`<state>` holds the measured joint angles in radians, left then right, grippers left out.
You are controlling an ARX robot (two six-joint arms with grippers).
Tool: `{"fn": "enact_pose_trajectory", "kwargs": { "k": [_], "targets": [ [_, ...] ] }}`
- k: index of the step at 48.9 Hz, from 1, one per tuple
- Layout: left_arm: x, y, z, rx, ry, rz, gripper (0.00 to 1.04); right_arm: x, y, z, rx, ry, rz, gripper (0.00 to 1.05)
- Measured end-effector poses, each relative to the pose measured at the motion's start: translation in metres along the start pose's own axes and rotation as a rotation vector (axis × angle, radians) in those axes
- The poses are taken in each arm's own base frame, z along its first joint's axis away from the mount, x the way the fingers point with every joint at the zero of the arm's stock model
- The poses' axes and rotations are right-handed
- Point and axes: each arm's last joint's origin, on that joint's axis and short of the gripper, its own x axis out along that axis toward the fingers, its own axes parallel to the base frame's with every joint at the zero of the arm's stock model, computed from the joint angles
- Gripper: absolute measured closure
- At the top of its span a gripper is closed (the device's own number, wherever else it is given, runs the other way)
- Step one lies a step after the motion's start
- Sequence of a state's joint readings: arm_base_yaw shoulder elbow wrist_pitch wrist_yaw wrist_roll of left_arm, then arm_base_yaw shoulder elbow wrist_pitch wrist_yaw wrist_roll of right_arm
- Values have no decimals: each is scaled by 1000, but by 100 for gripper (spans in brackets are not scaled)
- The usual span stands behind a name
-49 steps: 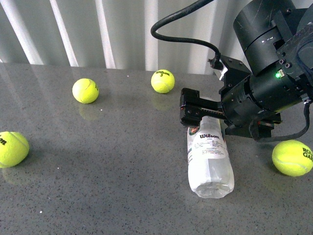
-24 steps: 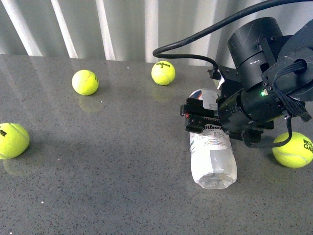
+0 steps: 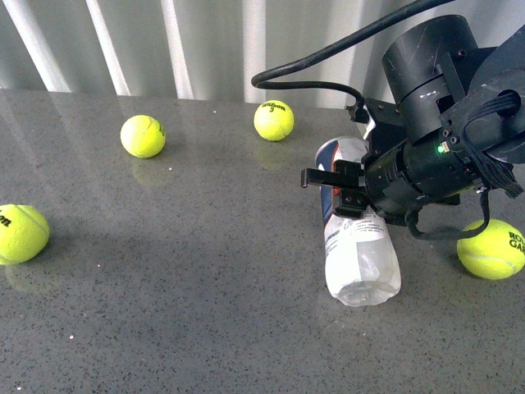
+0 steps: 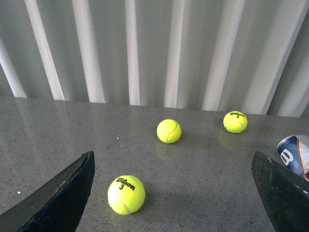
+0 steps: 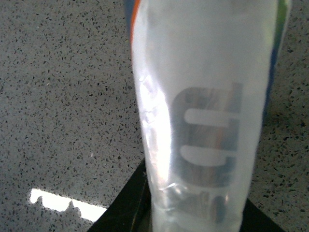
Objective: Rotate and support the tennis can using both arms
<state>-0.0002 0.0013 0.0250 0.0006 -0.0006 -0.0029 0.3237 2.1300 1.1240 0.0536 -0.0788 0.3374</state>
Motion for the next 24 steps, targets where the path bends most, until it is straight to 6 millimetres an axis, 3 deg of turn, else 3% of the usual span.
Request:
{"fn": "enact_pose_trajectory", "kwargs": {
  "k": [11,21,24],
  "targets": [
    [0,0,0,0,0,0,7,-17,12,7,-111,-78,-25,93],
    [0,0,0,0,0,0,7,-47,33,27,-387,-274,-65,97],
    [0,0,0,0,0,0,7,-57,40,33,-578,-345,-79,98]
  ]
}}
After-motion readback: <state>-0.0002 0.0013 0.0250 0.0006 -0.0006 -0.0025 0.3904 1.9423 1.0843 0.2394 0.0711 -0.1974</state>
